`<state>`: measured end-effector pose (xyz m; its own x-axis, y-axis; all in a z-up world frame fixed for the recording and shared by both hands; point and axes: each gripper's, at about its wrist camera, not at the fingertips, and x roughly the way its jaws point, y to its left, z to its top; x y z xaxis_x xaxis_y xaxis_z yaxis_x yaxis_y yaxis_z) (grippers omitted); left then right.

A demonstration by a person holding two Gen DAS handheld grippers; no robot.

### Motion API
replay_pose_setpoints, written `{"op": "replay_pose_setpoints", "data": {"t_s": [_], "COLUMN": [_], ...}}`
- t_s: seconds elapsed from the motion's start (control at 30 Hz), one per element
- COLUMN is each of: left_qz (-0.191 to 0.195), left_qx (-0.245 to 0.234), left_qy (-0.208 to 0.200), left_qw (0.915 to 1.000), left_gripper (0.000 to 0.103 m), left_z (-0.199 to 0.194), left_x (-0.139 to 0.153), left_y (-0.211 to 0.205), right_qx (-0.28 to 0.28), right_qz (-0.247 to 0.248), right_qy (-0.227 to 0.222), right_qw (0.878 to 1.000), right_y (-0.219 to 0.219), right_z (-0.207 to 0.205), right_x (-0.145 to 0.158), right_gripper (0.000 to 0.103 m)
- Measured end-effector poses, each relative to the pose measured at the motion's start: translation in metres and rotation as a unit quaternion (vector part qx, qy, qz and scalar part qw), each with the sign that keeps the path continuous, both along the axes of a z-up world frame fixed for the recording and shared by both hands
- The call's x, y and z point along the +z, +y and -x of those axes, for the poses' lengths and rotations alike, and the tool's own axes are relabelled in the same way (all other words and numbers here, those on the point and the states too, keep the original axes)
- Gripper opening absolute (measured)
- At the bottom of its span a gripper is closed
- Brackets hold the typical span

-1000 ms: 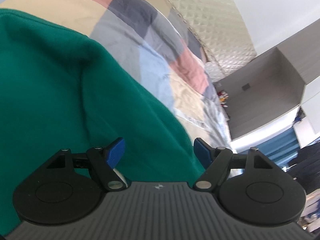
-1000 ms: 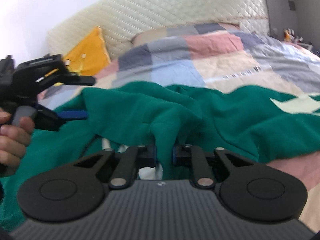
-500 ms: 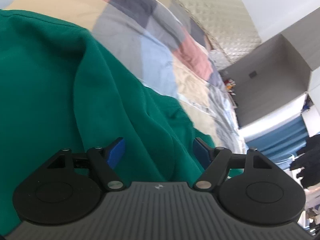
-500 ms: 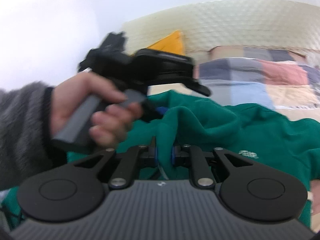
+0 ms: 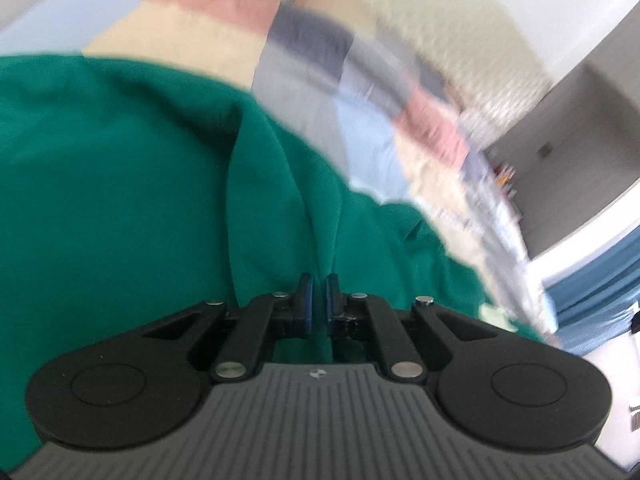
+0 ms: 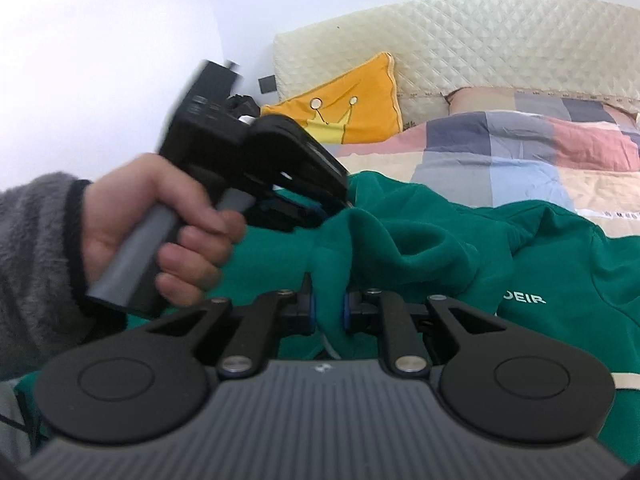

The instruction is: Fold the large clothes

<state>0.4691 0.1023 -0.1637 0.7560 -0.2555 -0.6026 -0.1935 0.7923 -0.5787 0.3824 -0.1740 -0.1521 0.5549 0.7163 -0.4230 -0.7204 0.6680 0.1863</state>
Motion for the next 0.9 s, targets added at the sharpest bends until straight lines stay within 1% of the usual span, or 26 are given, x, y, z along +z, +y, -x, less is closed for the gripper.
{"op": "replay_pose_setpoints", "data": {"t_s": [0.07,0.17,0.23,0.33,0.37,0.4,0.47,0.5,0.53,0.57,0.6,0.63,0.7,0.73,0.77,0.8,0.83,0.9], "left_qz": [0.022,0.023,0.034,0.08,0.086,0.083,0.084,0.086,0.073,0.059,0.055,0.058,0.067,0.069,0.072,0.075,0.075,0.07], "left_qx": [0.021,0.026,0.028,0.04,0.042,0.044,0.051,0.05,0.046,0.044,0.041,0.037,0.035,0.032,0.028,0.023,0.023,0.023], "left_qy": [-0.018,-0.026,-0.03,-0.011,-0.004,0.002,0.018,0.027,0.039,0.046,0.044,0.037,0.037,0.037,0.029,0.019,0.008,-0.002], "left_qw": [0.9994,0.9991,0.9986,0.9959,0.9954,0.9956,0.995,0.9947,0.9955,0.9962,0.9967,0.9969,0.9965,0.9964,0.9966,0.9967,0.9969,0.9973], "left_gripper": [0.007,0.007,0.007,0.007,0.008,0.008,0.008,0.008,0.009,0.009,0.01,0.01,0.02,0.034,0.056,0.064,0.069,0.069], "left_z": [0.019,0.036,0.046,0.051,0.053,0.053,0.053,0.053,0.052,0.053,0.053,0.053,0.052,0.05,0.049,0.051,0.05,0.046], "left_x": [0.004,-0.004,-0.019,-0.048,-0.055,-0.06,-0.069,-0.072,-0.072,-0.071,-0.069,-0.068,-0.066,-0.064,-0.061,-0.059,-0.055,-0.046], "left_y": [0.015,0.031,0.044,0.058,0.062,0.064,0.066,0.067,0.066,0.066,0.065,0.065,0.065,0.066,0.066,0.067,0.069,0.07], "right_qx": [0.009,0.017,0.02,0.018,0.015,0.014,0.014,0.014,0.007,-0.001,-0.006,-0.009,-0.015,-0.019,-0.023,-0.03,-0.039,-0.057], "right_qz": [-0.004,0.001,0.006,0.01,0.01,0.009,0.0,-0.004,-0.007,-0.011,-0.015,-0.017,-0.011,-0.015,-0.022,-0.032,-0.047,-0.065], "right_qy": [0.006,0.029,0.048,0.084,0.097,0.107,0.131,0.142,0.154,0.164,0.171,0.173,0.167,0.166,0.167,0.168,0.17,0.168], "right_qw": [1.0,0.999,0.999,0.996,0.995,0.994,0.991,0.99,0.988,0.986,0.985,0.985,0.986,0.986,0.986,0.985,0.984,0.982], "right_y": [0.002,0.005,0.008,0.01,0.01,0.011,0.01,0.009,0.007,0.006,0.004,0.003,0.004,0.003,0.001,-0.002,-0.006,-0.014], "right_z": [0.001,0.0,-0.002,-0.005,-0.008,-0.01,-0.015,-0.017,-0.018,-0.019,-0.02,-0.02,-0.021,-0.021,-0.022,-0.024,-0.026,-0.033], "right_x": [-0.001,-0.006,-0.012,-0.021,-0.023,-0.024,-0.027,-0.029,-0.031,-0.033,-0.036,-0.039,-0.041,-0.04,-0.039,-0.037,-0.034,-0.029], "right_gripper": [0.019,0.02,0.023,0.025,0.028,0.03,0.039,0.042,0.048,0.058,0.062,0.063,0.063,0.063,0.063,0.063,0.063,0.063]}}
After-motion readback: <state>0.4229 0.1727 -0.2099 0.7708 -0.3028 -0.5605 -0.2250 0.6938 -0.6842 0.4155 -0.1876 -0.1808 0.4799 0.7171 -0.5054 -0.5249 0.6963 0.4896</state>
